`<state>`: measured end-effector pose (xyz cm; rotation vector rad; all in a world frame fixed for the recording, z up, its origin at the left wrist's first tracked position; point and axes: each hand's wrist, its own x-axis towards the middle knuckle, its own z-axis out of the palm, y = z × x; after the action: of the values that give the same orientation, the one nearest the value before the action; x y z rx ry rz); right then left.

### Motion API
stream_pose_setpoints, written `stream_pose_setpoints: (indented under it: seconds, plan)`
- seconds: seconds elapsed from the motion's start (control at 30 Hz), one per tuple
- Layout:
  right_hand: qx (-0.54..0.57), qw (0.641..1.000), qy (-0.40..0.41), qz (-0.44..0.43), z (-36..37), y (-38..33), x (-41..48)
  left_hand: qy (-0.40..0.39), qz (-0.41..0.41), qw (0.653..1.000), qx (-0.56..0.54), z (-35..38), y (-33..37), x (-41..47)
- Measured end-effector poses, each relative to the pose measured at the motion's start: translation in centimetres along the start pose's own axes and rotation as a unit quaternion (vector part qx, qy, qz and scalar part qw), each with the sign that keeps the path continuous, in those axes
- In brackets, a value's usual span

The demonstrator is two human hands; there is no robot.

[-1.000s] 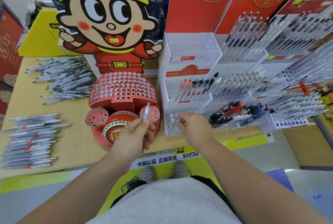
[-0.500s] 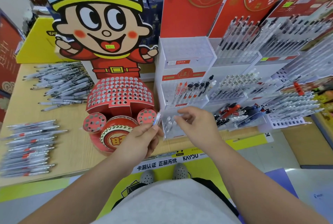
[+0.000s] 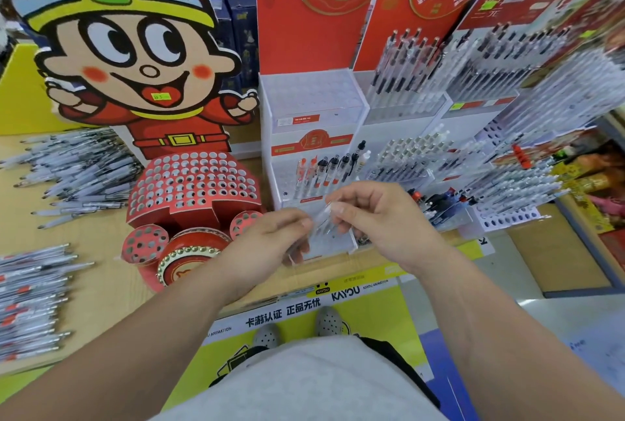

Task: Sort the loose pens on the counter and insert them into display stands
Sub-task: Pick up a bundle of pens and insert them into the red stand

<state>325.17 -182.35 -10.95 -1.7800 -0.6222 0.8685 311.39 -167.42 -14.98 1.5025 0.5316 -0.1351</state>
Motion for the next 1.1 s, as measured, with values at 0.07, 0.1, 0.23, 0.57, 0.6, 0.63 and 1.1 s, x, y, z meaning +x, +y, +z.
stream_pose_setpoints:
  seconds: [0.07, 0.1, 0.23, 0.57, 0.6, 0.63, 1.1]
  plan:
    - [-0.018, 0.999, 0.034, 0.000, -0.9, 0.4, 0.0, 0.105, 0.003, 0.993, 0.057, -0.5, -1.3, 1.0]
    - [-0.033, 0.998, 0.046, -0.002, -1.4, 0.8, 0.1, 0.142, 0.002, 0.986, 0.089, -0.8, -2.0, 1.5]
    - [-0.157, 0.985, 0.074, -0.021, -1.9, 2.5, 0.7, 0.180, 0.010, 0.961, 0.208, -0.8, -3.8, 2.6]
    - [-0.316, 0.947, 0.041, -0.027, 1.0, 6.4, 2.4, 0.145, -0.015, 0.958, 0.249, 0.7, -5.7, 4.2]
    - [-0.317, 0.947, 0.040, -0.025, 1.2, 6.5, 2.6, 0.145, -0.018, 0.956, 0.253, 0.8, -5.7, 4.3]
    - [-0.314, 0.948, 0.041, -0.022, 1.2, 6.6, 2.8, 0.146, -0.019, 0.955, 0.257, 0.9, -5.7, 4.3]
    - [-0.350, 0.936, 0.021, -0.023, 1.9, 6.3, 3.6, 0.158, -0.022, 0.953, 0.260, 0.6, -6.4, 4.9]
